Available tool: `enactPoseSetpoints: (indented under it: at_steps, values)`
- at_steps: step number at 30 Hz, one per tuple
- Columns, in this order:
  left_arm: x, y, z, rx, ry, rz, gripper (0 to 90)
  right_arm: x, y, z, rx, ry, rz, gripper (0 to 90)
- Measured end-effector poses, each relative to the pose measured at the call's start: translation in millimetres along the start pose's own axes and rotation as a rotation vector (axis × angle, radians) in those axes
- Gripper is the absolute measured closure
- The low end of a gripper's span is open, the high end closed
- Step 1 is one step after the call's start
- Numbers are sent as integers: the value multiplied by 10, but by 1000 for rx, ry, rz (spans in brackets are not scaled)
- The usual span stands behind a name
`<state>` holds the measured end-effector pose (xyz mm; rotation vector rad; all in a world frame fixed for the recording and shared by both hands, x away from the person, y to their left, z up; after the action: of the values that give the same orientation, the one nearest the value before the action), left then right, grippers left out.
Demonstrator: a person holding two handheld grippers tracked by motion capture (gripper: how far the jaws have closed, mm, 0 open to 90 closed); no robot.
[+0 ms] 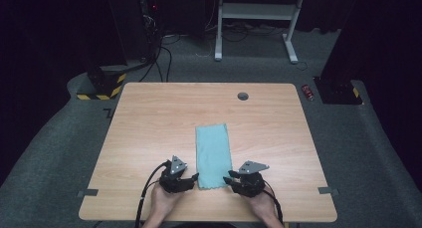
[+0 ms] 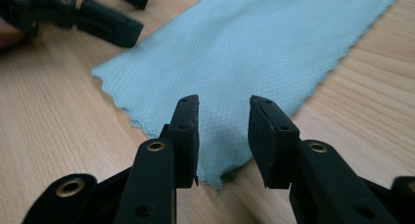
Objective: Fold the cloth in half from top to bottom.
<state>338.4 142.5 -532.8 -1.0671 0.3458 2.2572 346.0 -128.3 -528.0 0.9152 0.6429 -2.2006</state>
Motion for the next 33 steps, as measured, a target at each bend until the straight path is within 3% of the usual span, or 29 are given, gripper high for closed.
enactPoseSetpoints:
  at_steps: [3,5,6,10,12,15,17,19,23,27,31,33]
  values:
    - [21,-70,30,17,17,21,378,-37,128,75,-17,31,-55,643]
    - [6,-155,22,23,34,55,380,-73,215,95,-12,44,-70,641]
    - [-8,-191,14,22,33,61,384,-101,293,104,-1,58,-99,642]
    - [-102,-352,-69,18,42,97,395,-158,487,84,-3,69,-179,628]
    - [-161,-429,-134,11,40,107,395,-176,571,53,4,81,-193,623]
    - [-266,-550,-242,1,33,129,391,-241,658,-6,16,30,-219,605]
    - [-354,-614,-314,-9,22,131,387,-264,684,-30,29,52,-215,603]
    - [-438,-654,-388,-13,19,137,385,-311,714,-73,35,24,-228,603]
    - [-585,-712,-547,-22,-1,117,378,-399,745,-140,49,32,-225,607]
    - [-670,-757,-654,-22,-25,112,376,-501,784,-209,69,32,-219,613]
    - [-726,-811,-743,-25,-16,132,407,-611,803,-291,74,37,-216,625]
    - [-760,-839,-788,-22,-36,138,406,-678,816,-346,75,31,-205,634]
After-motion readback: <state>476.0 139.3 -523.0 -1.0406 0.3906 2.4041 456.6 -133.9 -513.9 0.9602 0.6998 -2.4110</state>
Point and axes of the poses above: each handheld gripper's, and its own axes: z roughly backward along the jaws, x roughly out of its underside, y roughly to its right, the point moved 1 cm from there along -z, roughly forward along the jaws, and after that the axes turned 6 degrees about -z, right-handed, at the moved point
